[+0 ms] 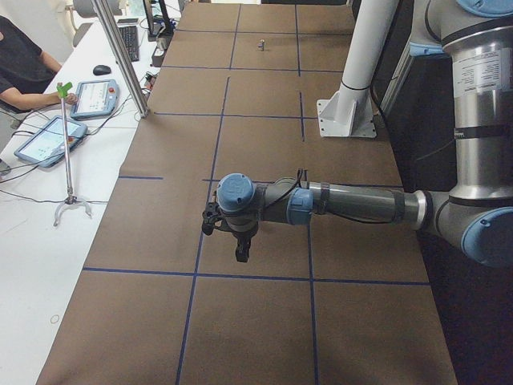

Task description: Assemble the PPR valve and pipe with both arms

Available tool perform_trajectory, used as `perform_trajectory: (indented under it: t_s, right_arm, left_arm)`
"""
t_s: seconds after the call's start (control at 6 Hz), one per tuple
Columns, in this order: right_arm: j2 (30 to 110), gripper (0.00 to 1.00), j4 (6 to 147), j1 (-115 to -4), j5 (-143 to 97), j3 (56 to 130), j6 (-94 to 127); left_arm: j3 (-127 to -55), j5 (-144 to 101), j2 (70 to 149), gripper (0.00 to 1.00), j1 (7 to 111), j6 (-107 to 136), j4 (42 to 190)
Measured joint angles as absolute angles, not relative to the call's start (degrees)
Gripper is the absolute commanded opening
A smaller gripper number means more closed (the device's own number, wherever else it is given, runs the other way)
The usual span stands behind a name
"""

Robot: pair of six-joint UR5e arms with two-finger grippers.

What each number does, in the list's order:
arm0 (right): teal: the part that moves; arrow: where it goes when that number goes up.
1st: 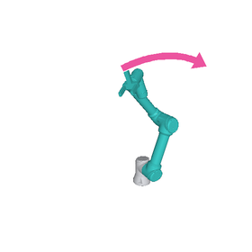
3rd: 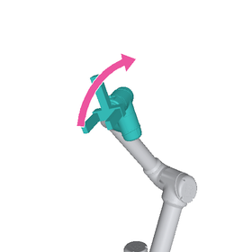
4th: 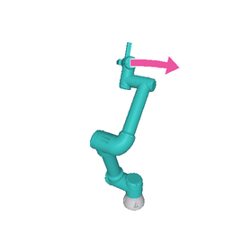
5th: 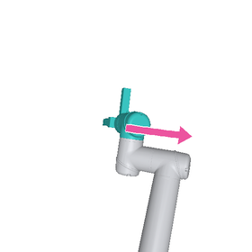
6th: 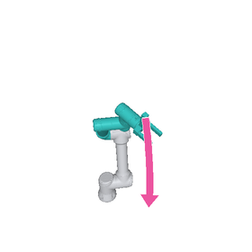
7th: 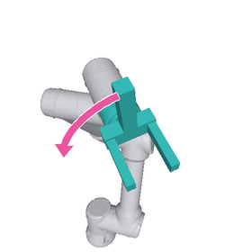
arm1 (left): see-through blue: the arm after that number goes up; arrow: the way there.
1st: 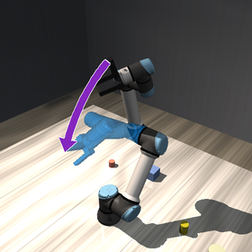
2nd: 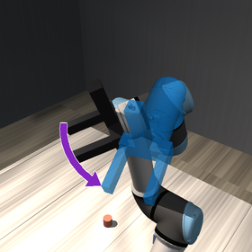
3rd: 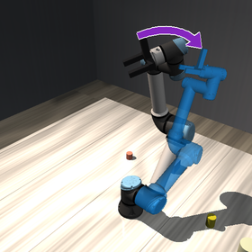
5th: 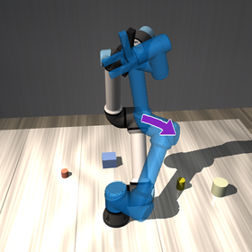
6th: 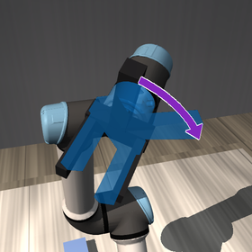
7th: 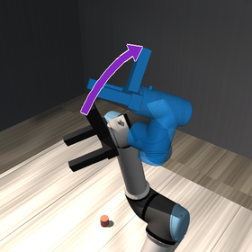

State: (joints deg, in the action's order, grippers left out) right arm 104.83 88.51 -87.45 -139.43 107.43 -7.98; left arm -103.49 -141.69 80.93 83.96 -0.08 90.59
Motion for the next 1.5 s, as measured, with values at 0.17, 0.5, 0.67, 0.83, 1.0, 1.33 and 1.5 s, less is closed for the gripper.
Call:
perform_trajectory:
  t_s: [0.17,0.5,0.67,0.83,1.0,1.33,1.5]
  right_arm:
    - [105.35,1.0,86.93,-87.45,-139.44,107.35,-7.7]
    - [105.68,1.0,85.39,-87.41,-139.7,107.28,-7.26]
    - [105.71,1.0,85.29,-87.39,-139.74,107.25,-7.22]
    - [105.73,1.0,85.26,-87.38,-139.72,107.24,-7.23]
    - [105.73,1.0,85.26,-87.37,-139.7,107.12,-7.25]
    - [105.71,1.0,85.19,-87.36,-139.74,107.06,-7.21]
    - [105.63,1.0,85.14,-87.36,-139.75,107.06,-7.21]
  left_arm:
    - [-103.68,-141.65,81.58,1.0,81.14,3.95,93.66]
    - [-105.12,-140.16,82.87,1.0,72.55,24.27,104.97]
    - [-107.14,-137.06,83.08,1.0,68.08,33.53,107.84]
    - [-108.82,-132.36,83.24,1.0,63.09,40.76,108.8]
    - [-108.64,-128.55,83.9,1.0,59.06,44.52,109.08]
    - [-105.43,-126.37,86.04,1.0,56.57,45.81,109.41]
    - [-104.32,-126.19,87.21,1.0,56.21,45.86,109.37]
